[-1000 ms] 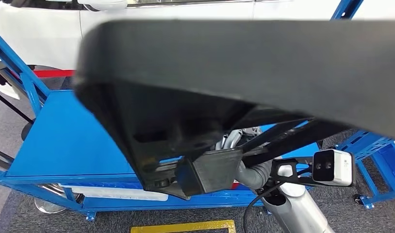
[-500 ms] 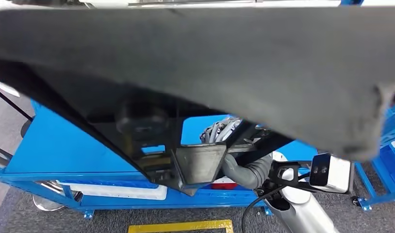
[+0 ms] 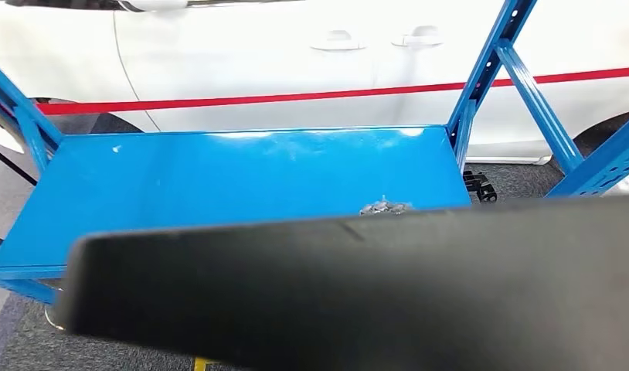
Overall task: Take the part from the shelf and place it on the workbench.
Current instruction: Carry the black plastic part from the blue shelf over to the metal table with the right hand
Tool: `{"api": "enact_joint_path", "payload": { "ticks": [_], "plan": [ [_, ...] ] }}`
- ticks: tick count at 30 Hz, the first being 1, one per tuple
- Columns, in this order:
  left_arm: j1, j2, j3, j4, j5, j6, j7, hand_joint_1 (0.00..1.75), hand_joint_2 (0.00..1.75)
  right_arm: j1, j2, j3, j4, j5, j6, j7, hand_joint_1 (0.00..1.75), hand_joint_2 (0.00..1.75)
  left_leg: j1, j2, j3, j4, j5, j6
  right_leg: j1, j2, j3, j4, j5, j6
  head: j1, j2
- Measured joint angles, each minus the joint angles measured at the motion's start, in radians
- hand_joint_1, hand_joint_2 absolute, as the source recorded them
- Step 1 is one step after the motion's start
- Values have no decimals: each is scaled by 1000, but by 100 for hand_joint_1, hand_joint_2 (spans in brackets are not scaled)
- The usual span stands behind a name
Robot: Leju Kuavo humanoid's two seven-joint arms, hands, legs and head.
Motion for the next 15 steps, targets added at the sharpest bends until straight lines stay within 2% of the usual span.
{"api": "enact_joint_path", "payload": {
  "ticks": [3,4,5,6,8,9,10,11,13,14,15],
  "plan": [
    [0,-4,0,0,-1,0,-1,0,0,12,-9,-4,1,3,5,-5,173,175,-3,7,0,-22,23,3,-6,3,-5,-4,17,17,-1,0],
    [0,-6,0,0,-1,0,0,0,0,14,-12,-6,1,4,5,-5,173,175,0,12,-4,-30,36,6,-6,3,-10,1,9,23,0,0],
    [0,-8,0,0,-1,0,0,0,0,16,-16,-8,1,3,5,-6,173,175,3,17,-11,-38,50,10,-7,4,-21,22,-18,29,3,0],
    [-1,-10,0,0,0,0,0,0,0,18,-19,-11,1,3,5,-6,173,175,6,23,-20,-42,63,13,-10,3,-36,62,-60,36,5,0],
    [0,-10,0,0,0,0,-1,0,0,22,-24,-14,2,4,5,-7,173,175,7,30,-45,-42,82,15,-21,0,-71,184,-151,52,9,0],
    [0,-11,0,0,0,0,-1,0,0,24,-26,-15,2,4,5,-8,173,175,7,35,-58,-39,89,13,-28,-2,-80,235,-171,59,9,0],
    [0,-11,0,0,0,0,-1,0,0,26,-27,-15,3,4,5,-8,173,175,9,39,-70,-35,96,10,-34,-3,-75,261,-171,67,9,0],
    [0,-12,0,0,0,0,0,0,0,27,-29,-16,4,4,5,-9,173,175,12,43,-83,-30,101,6,-40,-7,-53,251,-153,74,9,0],
    [-1,-12,0,0,0,0,0,0,0,26,-30,-17,5,4,5,-11,173,175,16,51,-105,-14,108,-4,-52,-23,39,136,-113,89,9,0],
    [-2,-12,0,0,0,0,-1,0,0,25,-30,-17,5,4,5,-12,173,175,17,53,-114,-5,111,-11,-53,-30,84,71,-106,88,8,0],
    [-2,-12,0,0,0,0,-1,0,0,25,-31,-18,4,6,5,-13,173,175,17,55,-121,1,114,-18,-52,-35,112,26,-105,83,8,0]
  ]
}}
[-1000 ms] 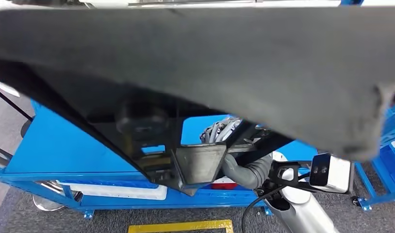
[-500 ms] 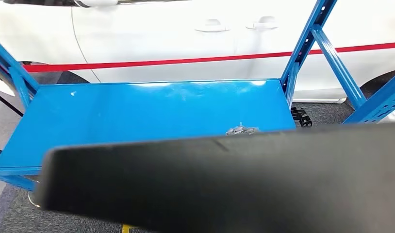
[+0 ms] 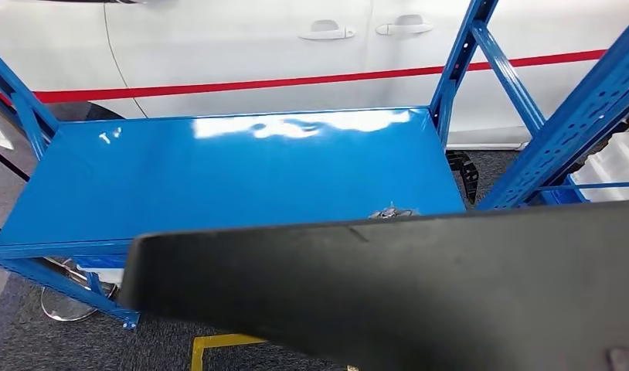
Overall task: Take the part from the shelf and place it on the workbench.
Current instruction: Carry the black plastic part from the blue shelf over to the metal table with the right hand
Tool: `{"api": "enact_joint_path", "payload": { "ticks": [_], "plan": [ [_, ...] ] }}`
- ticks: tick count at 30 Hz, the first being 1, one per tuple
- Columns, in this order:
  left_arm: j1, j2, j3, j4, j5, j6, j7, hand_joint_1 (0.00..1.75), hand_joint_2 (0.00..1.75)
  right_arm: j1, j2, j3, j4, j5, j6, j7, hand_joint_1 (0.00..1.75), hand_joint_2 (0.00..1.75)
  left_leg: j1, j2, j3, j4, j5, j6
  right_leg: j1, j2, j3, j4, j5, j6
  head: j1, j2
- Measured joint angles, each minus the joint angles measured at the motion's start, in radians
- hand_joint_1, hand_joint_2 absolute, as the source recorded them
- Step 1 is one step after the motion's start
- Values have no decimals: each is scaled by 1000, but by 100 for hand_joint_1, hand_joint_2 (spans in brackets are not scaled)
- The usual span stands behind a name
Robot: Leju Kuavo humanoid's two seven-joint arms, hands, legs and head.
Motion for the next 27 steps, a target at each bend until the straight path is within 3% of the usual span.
{"api": "enact_joint_path", "payload": {
  "ticks": [1,3,4,6,8,9,10,11,13,15,17,19,20,21,23,24,25,26,27],
  "plan": [
    [0,0,0,0,-1,0,-1,0,0,0,0,-1,0,4,1,-2,173,175,-1,1,-5,4,5,-8,4,-1,10,-22,-4,-10,0,0],
    [1,0,0,0,-3,-2,-4,0,0,5,0,-4,0,24,2,-5,173,175,1,2,-12,4,17,-25,10,5,-2,-26,5,-35,-1,0],
    [2,0,0,0,-5,-3,-6,0,0,10,0,-7,0,37,3,-7,173,175,3,-1,-18,10,9,-31,11,6,-10,-28,13,-47,-1,0],
    [5,-2,0,1,-8,-6,-10,0,0,25,0,-12,-2,63,8,-12,173,175,7,-15,-44,66,-58,-38,11,5,-32,-31,34,-69,-2,0],
    [7,-3,-1,0,-9,-7,-11,0,0,43,-1,-19,-9,85,18,-21,173,175,8,-29,-79,188,-156,-38,18,7,-59,-30,56,-81,-2,0],
    [7,-3,-1,0,-10,-8,-11,0,0,52,-1,-22,-13,97,24,-24,173,175,7,-32,-88,246,-184,-36,22,9,-74,-30,67,-83,-2,0],
    [6,-3,-1,0,-11,-9,-11,0,0,59,-1,-24,-17,109,30,-25,173,175,6,-34,-84,279,-189,-33,27,11,-89,-29,78,-85,-2,0],
    [6,-3,-1,0,-13,-11,-12,0,0,64,-1,-25,-21,120,34,-25,173,175,4,-35,-62,279,-173,-29,31,13,-103,-28,89,-85,-2,0],
    [3,-3,-1,0,-18,-16,-14,0,0,67,0,-27,-31,134,38,-25,173,175,-4,-37,30,181,-123,-14,35,18,-127,-26,109,-84,-2,0],
    [-1,0,-1,0,-22,-20,-19,0,0,67,4,-29,-46,141,37,-25,173,175,-13,-39,130,38,-118,0,38,21,-140,-26,128,-78,-1,0],
    [-5,2,-1,0,-23,-21,-22,0,0,67,8,-30,-59,142,36,-25,173,175,-21,-40,165,-30,-129,8,36,20,-143,-31,148,-67,-3,0],
    [-6,2,-1,0,-24,-21,-23,0,0,71,9,-33,-69,143,34,-25,173,175,-21,-36,155,-43,-107,16,33,21,-145,-36,160,-55,-6,0],
    [-7,2,-1,1,-26,-22,-23,0,0,76,9,-34,-74,143,32,-25,173,175,-18,-33,146,-48,-92,22,33,23,-151,-25,140,-50,-6,0],
    [-7,2,-1,1,-28,-23,-23,0,0,80,9,-35,-79,144,29,-26,173,175,-16,-30,135,-53,-76,26,32,24,-162,4,100,-45,-5,0],
    [-7,2,-1,1,-33,-27,-23,0,0,91,9,-38,-88,148,23,-26,173,175,-14,-26,107,-53,-50,32,27,24,-189,117,-10,-37,-3,0],
    [-7,2,-1,1,-35,-29,-23,0,0,96,9,-40,-92,150,21,-26,173,175,-14,-25,91,-51,-38,31,24,24,-198,179,-43,-33,-3,0],
    [-7,2,-1,1,-37,-31,-23,0,0,101,9,-41,-95,151,21,-26,173,175,-14,-24,74,-48,-27,29,21,24,-199,225,-50,-28,-3,0],
    [-7,2,-1,1,-39,-32,-22,0,0,105,9,-42,-97,152,20,-26,173,175,-13,-23,55,-43,-17,26,18,24,-186,244,-34,-25,-3,0],
    [-7,2,-1,1,-41,-33,-22,0,0,108,9,-44,-100,153,20,-26,173,175,-12,-22,37,-35,-9,22,15,24,-155,226,-6,-22,-3,0]
  ]
}}
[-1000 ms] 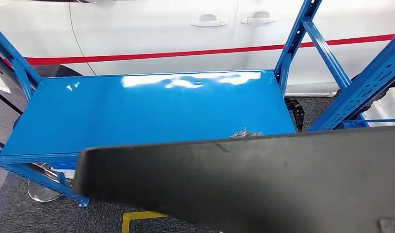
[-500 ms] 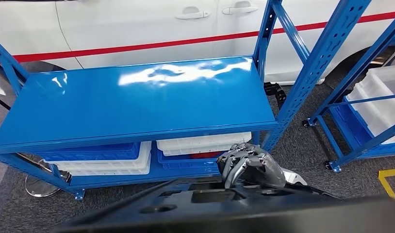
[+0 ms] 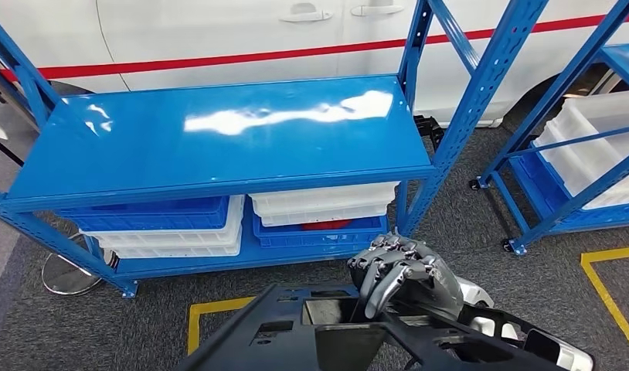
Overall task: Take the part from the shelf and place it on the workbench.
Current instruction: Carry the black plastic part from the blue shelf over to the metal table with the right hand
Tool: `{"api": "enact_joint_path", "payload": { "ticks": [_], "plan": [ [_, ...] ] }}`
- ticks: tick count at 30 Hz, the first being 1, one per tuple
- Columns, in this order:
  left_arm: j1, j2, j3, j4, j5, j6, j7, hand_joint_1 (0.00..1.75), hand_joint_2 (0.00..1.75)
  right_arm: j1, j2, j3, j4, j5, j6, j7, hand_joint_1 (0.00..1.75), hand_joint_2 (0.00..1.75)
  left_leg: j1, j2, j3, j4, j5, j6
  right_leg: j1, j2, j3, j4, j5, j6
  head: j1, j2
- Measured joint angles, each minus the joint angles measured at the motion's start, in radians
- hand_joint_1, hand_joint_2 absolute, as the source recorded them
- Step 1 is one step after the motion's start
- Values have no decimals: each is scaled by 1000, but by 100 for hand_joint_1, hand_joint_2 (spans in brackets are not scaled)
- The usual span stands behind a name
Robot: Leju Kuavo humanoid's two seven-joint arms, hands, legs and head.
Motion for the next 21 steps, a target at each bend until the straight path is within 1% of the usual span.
{"api": "enact_joint_path", "payload": {
  "ticks": [1,2,3,4,5,6,7,8,9,10,11,12,13,14,15,16,17,18,19,20,21],
  "plan": [
    [0,0,0,0,-1,-1,0,0,0,1,0,-2,-3,1,0,0,173,175,1,0,-17,9,7,-5,-4,-1,49,-51,22,2,0,0],
    [-1,0,0,0,-2,-2,1,0,0,2,-1,-4,-7,1,1,0,173,175,1,0,-32,20,12,-10,-4,-1,105,-124,23,2,0,0],
    [-1,0,0,0,-3,-2,1,0,0,2,-1,-7,-11,-1,2,0,173,175,1,0,-42,28,16,-16,-3,0,151,-188,13,-2,0,0],
    [-1,0,0,0,-5,-2,1,0,0,3,-2,-9,-13,-3,3,0,173,175,0,0,-48,34,22,-22,-1,1,179,-235,-2,-7,0,0],
    [-2,0,0,0,-6,-2,2,0,0,3,-3,-12,-14,-6,3,0,173,175,0,-1,-52,36,28,-28,3,2,189,-258,-12,-15,-1,0],
    [-1,0,0,0,-8,-2,2,0,0,5,-4,-13,-14,-10,4,0,173,175,1,-1,-55,35,36,-35,5,2,184,-261,-8,-26,-1,0],
    [-1,1,0,0,-9,-2,2,0,0,5,-5,-14,-15,-14,5,0,173,175,4,-2,-59,37,37,-42,5,0,177,-263,0,-35,-1,0],
    [0,1,0,0,-9,-2,2,0,0,6,-6,-14,-15,-16,6,0,173,175,6,-4,-67,47,22,-47,6,-1,168,-264,10,-45,-1,0],
    [2,0,0,0,-10,-2,2,0,0,6,-6,-14,-15,-17,7,1,173,175,9,-7,-79,74,-10,-52,5,-2,157,-266,22,-55,-1,0],
    [3,0,0,0,-10,-3,2,0,0,6,-6,-14,-15,-17,7,1,173,175,11,-10,-95,121,-59,-55,5,-4,144,-267,34,-61,-2,0],
    [3,-1,-1,0,-11,-3,2,0,0,6,-6,-14,-15,-17,6,1,173,175,11,-11,-113,184,-112,-57,7,-3,129,-267,45,-65,-2,0],
    [3,-1,-1,0,-11,-3,2,0,0,7,-6,-14,-15,-17,6,1,173,175,11,-12,-125,248,-150,-57,10,-3,113,-266,56,-67,-2,0],
    [3,-1,-1,0,-11,-4,2,0,0,7,-6,-14,-14,-16,5,1,173,175,11,-12,-128,297,-165,-57,13,-3,98,-265,67,-68,-2,0],
    [2,-1,-2,0,-12,-3,1,0,0,8,-6,-14,-14,-14,4,1,173,175,10,-13,-117,318,-158,-55,15,-3,84,-264,77,-68,-2,0],
    [2,-1,-2,0,-14,-3,1,0,0,8,-6,-14,-14,-13,3,1,173,175,9,-13,-89,302,-132,-52,17,-3,71,-263,87,-67,-2,0],
    [2,0,-3,0,-16,-2,1,0,0,7,-6,-14,-13,-12,2,2,173,175,7,-13,-45,254,-103,-46,19,-2,61,-262,95,-66,-2,0],
    [1,1,-4,0,-18,-2,0,0,0,7,-6,-14,-13,-11,1,3,173,175,4,-14,10,183,-89,-38,20,-2,52,-261,102,-63,-2,0],
    [-1,3,-5,0,-19,-2,-1,0,0,5,-6,-14,-13,-10,-1,4,173,175,1,-15,66,103,-89,-31,21,-1,47,-260,110,-60,-2,0],
    [-3,5,-6,0,-20,-3,-1,0,0,4,-5,-13,-14,-9,-2,6,173,175,-3,-15,105,42,-98,-25,21,-3,44,-260,117,-55,-1,0],
    [-4,6,-6,0,-20,-4,0,0,0,2,-4,-13,-14,-8,-4,8,173,175,-7,-16,127,3,-109,-20,20,-4,43,-261,124,-49,-1,0],
    [-5,7,-6,0,-21,-6,2,0,0,-1,-2,-12,-14,-6,-6,10,173,175,-8,-15,133,-15,-111,-17,18,-5,43,-263,131,-43,-1,0]
  ]
}}
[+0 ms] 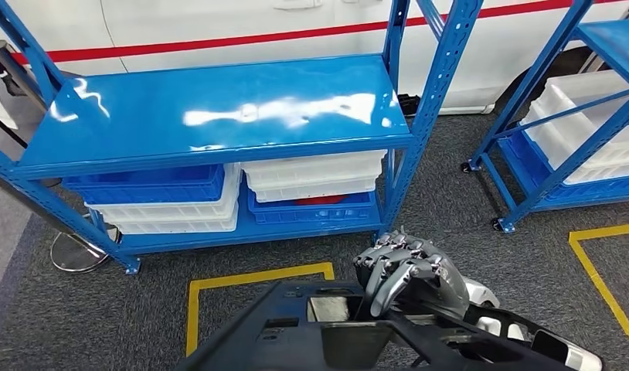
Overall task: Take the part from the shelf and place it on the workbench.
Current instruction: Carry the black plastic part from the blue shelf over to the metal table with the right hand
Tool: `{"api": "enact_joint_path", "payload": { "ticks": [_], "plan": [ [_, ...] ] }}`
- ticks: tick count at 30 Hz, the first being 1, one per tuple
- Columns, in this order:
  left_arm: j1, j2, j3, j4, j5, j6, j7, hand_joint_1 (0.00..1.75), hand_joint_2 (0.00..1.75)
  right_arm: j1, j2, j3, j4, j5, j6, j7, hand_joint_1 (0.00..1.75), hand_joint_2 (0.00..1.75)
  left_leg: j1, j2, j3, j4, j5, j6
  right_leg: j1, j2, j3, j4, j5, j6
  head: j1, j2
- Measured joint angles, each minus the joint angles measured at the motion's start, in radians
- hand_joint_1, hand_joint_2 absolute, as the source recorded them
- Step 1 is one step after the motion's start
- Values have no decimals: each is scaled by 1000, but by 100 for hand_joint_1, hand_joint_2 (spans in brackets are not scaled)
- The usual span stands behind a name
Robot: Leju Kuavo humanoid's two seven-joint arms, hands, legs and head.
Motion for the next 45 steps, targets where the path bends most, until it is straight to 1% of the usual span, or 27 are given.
{"api": "enact_joint_path", "payload": {
  "ticks": [2,4,6,7,8,9,11,13,16,18,21,22,23,24,25,26,28,30,32,34,36,37,38,39,41,43,45],
  "plan": [
    [-1,0,-1,0,-2,-2,5,0,0,-4,2,1,0,3,-6,6,173,175,3,2,-7,-8,18,9,-3,0,-5,7,-1,12,0,0],
    [-1,-1,-2,0,-4,-3,9,0,0,-6,3,2,0,5,-11,11,173,175,8,6,-19,-15,39,18,-4,3,-34,75,-57,21,2,0],
    [-1,-1,-2,0,-7,-3,14,0,0,-7,3,2,0,9,-15,13,173,175,8,8,-37,-12,53,21,-8,5,-80,204,-139,28,3,0],
    [-1,-1,-2,0,-7,-1,19,0,0,-6,3,3,0,12,-18,13,173,175,8,7,-47,-9,59,19,-11,5,-94,256,-162,31,3,0],
    [0,-1,-2,0,-8,2,27,0,0,-6,3,4,0,16,-23,14,173,175,8,7,-55,-6,63,18,-13,5,-92,275,-166,34,3,0],
    [1,0,-2,0,-7,6,38,0,0,-6,3,5,0,20,-27,14,173,175,9,6,-61,-1,65,16,-15,4,-69,254,-152,36,3,0],
    [1,0,-2,0,-7,14,58,0,0,-7,2,6,0,28,-34,14,173,175,11,4,-71,12,63,10,-19,6,15,125,-103,35,3,0],
    [-1,2,-2,0,-6,19,71,0,0,-7,1,7,1,31,-37,15,173,175,10,0,-85,27,60,-2,-18,9,69,26,-82,27,2,0],
    [-3,7,-2,0,-13,31,109,0,0,-2,0,8,1,51,-46,17,173,175,9,-7,-97,33,62,-19,-13,4,67,12,-83,11,2,0],
    [-2,11,-5,0,-26,49,161,0,0,7,1,13,1,78,-49,18,173,175,12,-9,-109,58,42,-30,-14,-6,68,5,-79,-2,2,0],
    [2,17,-13,0,-43,72,218,0,0,22,6,28,1,101,-47,18,173,175,16,-9,-191,234,-50,-43,-13,-24,65,2,-76,-14,1,0],
    [3,20,-15,0,-46,76,227,0,0,27,8,33,2,102,-45,18,173,175,16,-9,-220,296,-71,-45,-11,-31,64,2,-76,-15,1,0],
    [5,21,-16,0,-48,80,233,0,0,30,9,36,3,99,-41,20,173,175,16,-9,-235,327,-73,-46,-10,-38,64,2,-76,-16,1,0],
    [7,23,-17,0,-48,84,238,0,0,33,9,38,4,94,-34,22,173,175,17,-8,-233,322,-57,-46,-10,-44,64,3,-76,-16,1,0],
    [9,24,-17,0,-47,89,243,0,0,35,9,39,8,82,-19,23,173,175,17,-5,-210,273,-25,-44,-10,-51,66,3,-76,-15,1,0],
    [11,25,-17,0,-45,94,245,0,0,37,9,41,11,68,-3,23,173,175,16,6,-174,199,14,-41,-10,-58,68,3,-77,-14,1,0],
    [11,27,-17,0,-43,102,248,0,0,40,8,44,23,35,35,15,173,175,9,39,-117,71,60,-31,-6,-72,70,4,-78,-9,1,0],
    [11,28,-17,0,-43,105,247,0,0,30,7,48,38,-4,74,18,173,175,1,49,-108,35,65,-18,-2,-87,70,4,-77,0,2,0],
    [13,27,-17,0,-44,100,247,0,0,2,16,58,48,-67,120,68,173,175,3,32,-112,30,74,-5,-3,-94,71,5,-78,10,3,0],
    [11,26,-17,0,-44,92,245,0,0,-24,34,69,51,-134,156,131,173,175,9,14,-111,23,85,10,-7,-60,57,42,-109,18,3,0],
    [7,23,-17,0,-44,86,239,0,0,-32,47,82,53,-180,187,159,173,175,10,-8,-115,21,93,18,-10,-15,7,157,-175,22,3,0],
    [5,21,-17,0,-43,85,236,0,0,-33,51,90,58,-196,205,161,173,175,10,-21,-117,22,94,20,-10,-5,-23,225,-203,22,3,0],
    [6,18,-16,0,-43,84,231,0,0,-33,52,98,65,-208,224,160,173,175,9,-35,-119,23,95,21,-10,-1,-45,273,-215,23,3,0],
    [8,16,-16,0,-43,83,227,0,0,-33,54,105,73,-218,243,158,173,175,9,-49,-119,24,96,21,-10,1,-51,285,-206,21,3,0],
    [11,12,-16,0,-43,83,219,0,0,-35,57,115,88,-231,271,155,173,175,8,-76,-118,27,96,19,-10,14,-12,196,-140,15,3,0],
    [11,8,-16,0,-42,83,213,0,0,-39,61,123,100,-238,284,154,173,175,8,-101,-124,35,94,13,-12,67,43,67,-83,6,3,0],
    [10,5,-15,0,-42,83,210,0,0,-42,66,130,110,-244,292,155,173,175,13,-125,-137,40,95,1,-11,99,61,13,-73,3,3,0]
  ]
}}
